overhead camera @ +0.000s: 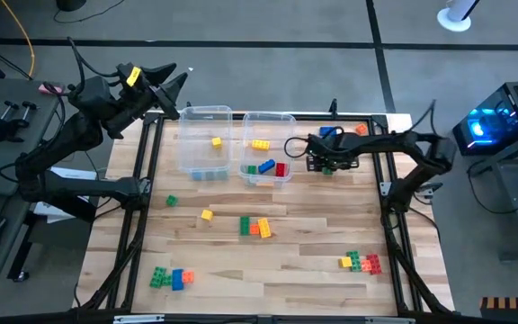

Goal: Sort blocks by size
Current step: Put the green big game piece into the right transparent bin

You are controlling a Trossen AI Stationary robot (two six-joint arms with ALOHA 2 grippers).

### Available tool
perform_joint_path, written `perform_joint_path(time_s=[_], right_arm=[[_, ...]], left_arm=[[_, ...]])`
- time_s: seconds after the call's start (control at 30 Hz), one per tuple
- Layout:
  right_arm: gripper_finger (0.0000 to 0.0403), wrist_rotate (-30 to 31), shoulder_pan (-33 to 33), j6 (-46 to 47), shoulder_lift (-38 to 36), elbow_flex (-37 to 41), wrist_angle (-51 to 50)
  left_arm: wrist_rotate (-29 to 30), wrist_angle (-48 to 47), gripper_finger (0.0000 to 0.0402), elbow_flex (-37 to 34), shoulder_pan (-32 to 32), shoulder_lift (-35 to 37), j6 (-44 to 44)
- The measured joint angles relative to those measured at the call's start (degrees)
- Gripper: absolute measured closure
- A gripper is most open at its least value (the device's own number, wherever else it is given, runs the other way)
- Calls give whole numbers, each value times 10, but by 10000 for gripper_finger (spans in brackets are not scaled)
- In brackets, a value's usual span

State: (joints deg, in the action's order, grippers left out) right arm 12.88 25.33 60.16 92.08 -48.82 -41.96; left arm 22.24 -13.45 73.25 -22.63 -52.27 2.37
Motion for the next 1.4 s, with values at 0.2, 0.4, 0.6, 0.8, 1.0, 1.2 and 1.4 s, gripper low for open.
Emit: perform_joint_path(time_s=[0.2, 0.4, 0.6, 0.8, 1.0, 1.2, 1.4], right_arm=[[124, -9, 1, -23, 47, -4, 9], [239, -8, 1, -50, 43, -3, 15], [266, 38, 23, -129, -7, -12, -50], [266, 109, 70, -178, -105, -74, -110], [266, -43, 93, -260, -173, -104, 171], [266, -151, 40, -234, -138, -105, 339], [266, -192, -23, -264, -84, -105, 396]], left_arm=[[0, 0, 200, 0, 0, 0, 4], [0, 0, 200, 0, 0, 0, 5], [0, 0, 200, 0, 0, 0, 5], [2, 0, 200, 0, 0, 0, 4], [6, 0, 200, 0, 0, 0, 4], [7, 0, 200, 0, 0, 0, 5], [10, 0, 200, 0, 0, 0, 5]])
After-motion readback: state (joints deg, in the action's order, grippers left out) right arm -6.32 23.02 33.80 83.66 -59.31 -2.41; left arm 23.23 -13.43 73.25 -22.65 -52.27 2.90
